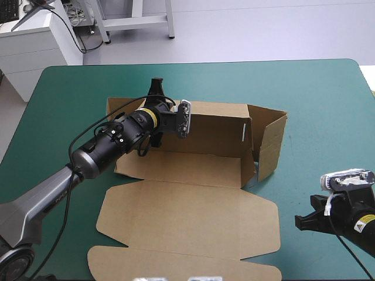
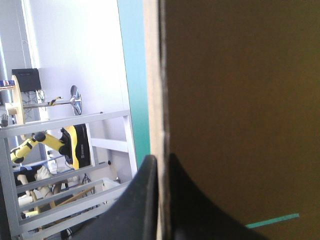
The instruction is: Fold the box
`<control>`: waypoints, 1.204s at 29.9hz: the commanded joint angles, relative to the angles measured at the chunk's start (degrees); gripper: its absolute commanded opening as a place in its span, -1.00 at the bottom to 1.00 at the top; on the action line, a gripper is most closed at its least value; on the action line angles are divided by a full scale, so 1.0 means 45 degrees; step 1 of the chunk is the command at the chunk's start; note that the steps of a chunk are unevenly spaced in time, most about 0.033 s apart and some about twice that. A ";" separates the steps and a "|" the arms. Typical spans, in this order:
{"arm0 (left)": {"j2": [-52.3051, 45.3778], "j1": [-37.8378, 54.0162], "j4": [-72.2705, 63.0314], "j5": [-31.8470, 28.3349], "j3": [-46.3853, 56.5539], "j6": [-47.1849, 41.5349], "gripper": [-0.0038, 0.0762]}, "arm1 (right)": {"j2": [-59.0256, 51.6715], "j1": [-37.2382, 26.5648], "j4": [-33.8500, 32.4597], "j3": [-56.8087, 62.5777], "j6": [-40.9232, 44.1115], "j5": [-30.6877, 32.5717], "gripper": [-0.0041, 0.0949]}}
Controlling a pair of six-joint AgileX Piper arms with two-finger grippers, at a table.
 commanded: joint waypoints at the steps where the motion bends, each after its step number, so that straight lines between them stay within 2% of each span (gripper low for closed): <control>1: -0.0803 -0.0410 -0.0293 -0.1266 0.0362 -0.0020 -0.92 | 0.0028 -0.0097 0.0152 -0.0354 0.0198 -0.0659 -0.94; 4: -0.1260 -0.0571 -0.0344 -0.1856 0.1360 -0.0306 -0.93 | 0.0028 -0.0097 0.0206 -0.0354 0.0198 -0.0629 -0.94; 10: -0.2148 -0.0581 0.0637 -0.2039 0.3080 -0.2264 -0.92 | 0.0052 -0.0097 0.0384 -0.0354 0.0145 -0.0653 -0.94; 17: -0.2161 -0.0581 0.1179 -0.2588 0.3858 -0.3031 -0.92 | 0.0190 -0.0097 0.0600 -0.0539 0.0144 -0.1025 -0.89; 21: -0.1866 -0.0581 0.1179 -0.2832 0.3913 -0.3032 -0.92 | 0.0657 -0.0097 0.0611 -0.1403 0.0144 -0.1001 -0.58; 24: -0.1724 -0.0581 0.1270 -0.2904 0.3913 -0.3060 -0.92 | 0.1305 -0.0097 0.0588 -0.2276 0.0144 -0.0949 -0.13; 26: -0.1726 -0.0581 0.1270 -0.2904 0.3913 -0.3094 -0.92 | 0.1933 -0.0097 0.0588 -0.2948 0.0144 -0.1022 0.27; 28: -0.1672 -0.0555 0.1395 -0.2904 0.3913 -0.3156 -0.92 | 0.2588 -0.0097 0.0588 -0.3623 0.0144 -0.1083 0.51; 30: -0.1612 -0.0555 0.1473 -0.2904 0.3913 -0.3327 -0.92 | 0.3409 -0.0097 0.0588 -0.4357 0.0144 -0.1104 0.62; 36: -0.1431 -0.0555 0.1414 -0.2904 0.3913 -0.3418 -0.92 | 0.5730 -0.0097 0.0588 -0.6819 0.0144 -0.0735 0.63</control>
